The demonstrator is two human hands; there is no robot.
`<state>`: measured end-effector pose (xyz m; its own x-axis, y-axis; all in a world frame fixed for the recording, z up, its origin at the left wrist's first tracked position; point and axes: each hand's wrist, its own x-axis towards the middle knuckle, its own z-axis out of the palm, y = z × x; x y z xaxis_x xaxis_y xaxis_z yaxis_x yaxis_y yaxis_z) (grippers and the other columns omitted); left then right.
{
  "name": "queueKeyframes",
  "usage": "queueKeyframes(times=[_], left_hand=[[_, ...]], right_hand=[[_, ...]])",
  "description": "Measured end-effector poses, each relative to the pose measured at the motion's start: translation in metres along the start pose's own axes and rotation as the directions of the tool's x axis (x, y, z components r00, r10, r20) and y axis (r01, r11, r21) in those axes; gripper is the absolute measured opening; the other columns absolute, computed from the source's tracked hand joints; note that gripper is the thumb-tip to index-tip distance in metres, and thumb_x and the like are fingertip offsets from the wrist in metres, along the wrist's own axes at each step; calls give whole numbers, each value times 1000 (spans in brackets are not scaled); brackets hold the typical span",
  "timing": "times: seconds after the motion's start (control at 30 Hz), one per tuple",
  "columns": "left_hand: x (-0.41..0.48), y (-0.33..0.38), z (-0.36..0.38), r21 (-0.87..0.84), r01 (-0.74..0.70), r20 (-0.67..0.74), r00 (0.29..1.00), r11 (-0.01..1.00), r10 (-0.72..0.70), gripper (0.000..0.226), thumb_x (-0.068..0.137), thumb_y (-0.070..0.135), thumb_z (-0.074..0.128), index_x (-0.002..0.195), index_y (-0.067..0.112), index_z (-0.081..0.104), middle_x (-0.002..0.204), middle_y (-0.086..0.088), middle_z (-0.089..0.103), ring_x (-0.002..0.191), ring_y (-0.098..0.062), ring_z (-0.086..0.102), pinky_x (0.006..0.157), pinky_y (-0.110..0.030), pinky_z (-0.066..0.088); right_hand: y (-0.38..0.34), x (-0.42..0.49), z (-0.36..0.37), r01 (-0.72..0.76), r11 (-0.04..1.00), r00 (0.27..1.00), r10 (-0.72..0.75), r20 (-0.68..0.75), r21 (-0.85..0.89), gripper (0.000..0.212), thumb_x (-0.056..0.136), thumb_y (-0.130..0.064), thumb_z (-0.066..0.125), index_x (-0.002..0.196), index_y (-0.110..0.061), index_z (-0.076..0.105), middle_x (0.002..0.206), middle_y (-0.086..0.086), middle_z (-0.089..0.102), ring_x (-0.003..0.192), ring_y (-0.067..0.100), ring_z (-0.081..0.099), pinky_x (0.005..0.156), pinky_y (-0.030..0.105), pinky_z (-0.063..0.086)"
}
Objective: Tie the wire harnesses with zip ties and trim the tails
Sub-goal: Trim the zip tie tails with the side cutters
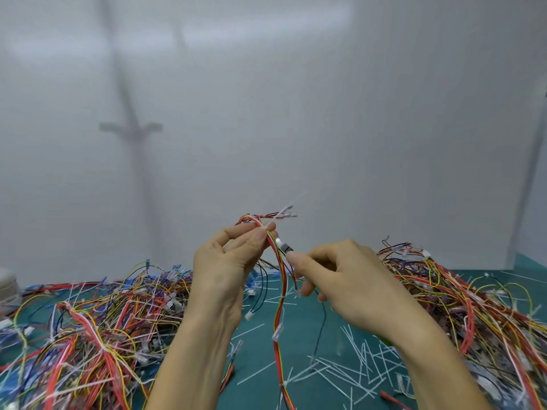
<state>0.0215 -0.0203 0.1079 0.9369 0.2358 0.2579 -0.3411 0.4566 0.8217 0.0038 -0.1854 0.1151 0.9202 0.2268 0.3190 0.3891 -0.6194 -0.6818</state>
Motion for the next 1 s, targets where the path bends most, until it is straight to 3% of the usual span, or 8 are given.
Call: queueKeyframes(times=[0.27,0.63,0.8,0.9,1.0], left_hand=[[-3,-2,4,119,-50,31,998,992,46,33,68,8,76,98,3,63,88,-10,77,82,-18,75,70,-17,56],[-3,0,-1,305,-96,48,995,947,86,23,78,9,78,98,6,67,81,-6,77,75,-11,74,68,-15,52],[-3,4,-2,298,-96,51,995,950,84,21,78,7,78,96,5,67,81,-8,77,73,-11,73,64,-13,52],[-3,9,-3,230,-73,20,997,971,70,22,75,8,78,93,5,67,87,-12,77,77,-16,73,68,-21,58],[-3,15,-5,171,-28,-30,999,985,34,21,78,9,77,97,7,67,91,-9,77,78,-18,75,63,-25,60]], right_hand=[[-4,2,5,39,999,989,-41,-144,-19,60,86,-68,41,65,-18,68,64,-10,68,60,11,61,64,29,50],[-1,3,6,59,998,987,-59,-151,-2,56,90,-63,46,71,-15,71,62,1,66,59,21,59,59,39,54],[-2,3,10,16,995,993,-4,-117,101,49,92,-57,52,68,-20,71,56,-1,67,49,11,60,54,38,58],[-2,4,12,-29,959,997,49,-64,282,46,93,-52,55,69,-17,72,55,2,66,46,14,60,44,37,57],[-3,7,11,-67,870,994,101,-43,489,46,92,-52,55,75,-13,72,60,7,68,50,17,59,46,35,56]])
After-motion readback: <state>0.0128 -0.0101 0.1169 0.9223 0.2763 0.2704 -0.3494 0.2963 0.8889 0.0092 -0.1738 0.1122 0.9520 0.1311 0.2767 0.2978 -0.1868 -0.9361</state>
